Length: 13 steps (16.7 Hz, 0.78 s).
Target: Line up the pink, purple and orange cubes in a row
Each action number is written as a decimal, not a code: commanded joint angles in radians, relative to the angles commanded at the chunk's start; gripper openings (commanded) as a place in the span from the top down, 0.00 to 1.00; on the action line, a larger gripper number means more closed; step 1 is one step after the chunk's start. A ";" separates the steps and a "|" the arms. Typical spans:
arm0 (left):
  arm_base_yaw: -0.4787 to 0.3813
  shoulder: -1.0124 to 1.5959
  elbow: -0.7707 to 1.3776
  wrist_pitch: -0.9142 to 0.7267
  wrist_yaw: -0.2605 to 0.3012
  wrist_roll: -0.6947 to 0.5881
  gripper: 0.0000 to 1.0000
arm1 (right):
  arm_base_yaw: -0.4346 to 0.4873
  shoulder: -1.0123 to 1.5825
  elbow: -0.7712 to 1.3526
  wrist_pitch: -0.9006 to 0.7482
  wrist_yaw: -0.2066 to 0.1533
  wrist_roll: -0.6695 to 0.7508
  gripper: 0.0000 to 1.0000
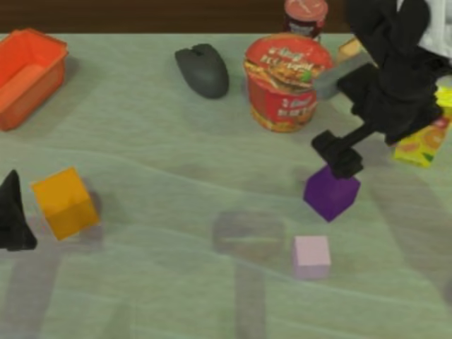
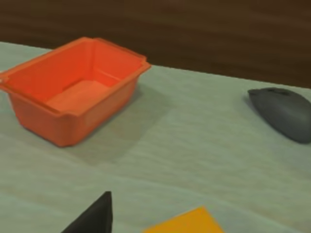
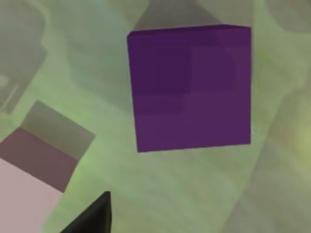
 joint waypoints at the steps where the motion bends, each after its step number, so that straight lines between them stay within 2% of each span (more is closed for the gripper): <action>1: 0.024 -0.061 -0.054 0.041 0.003 0.042 0.00 | 0.012 0.054 0.051 -0.030 0.000 -0.006 0.00; 6: 0.091 -0.252 -0.206 0.167 0.013 0.172 0.00 | 0.048 0.218 0.205 -0.112 0.000 -0.025 0.00; 13: 0.094 -0.260 -0.212 0.173 0.013 0.177 0.00 | 0.047 0.233 0.202 -0.099 0.000 -0.026 0.00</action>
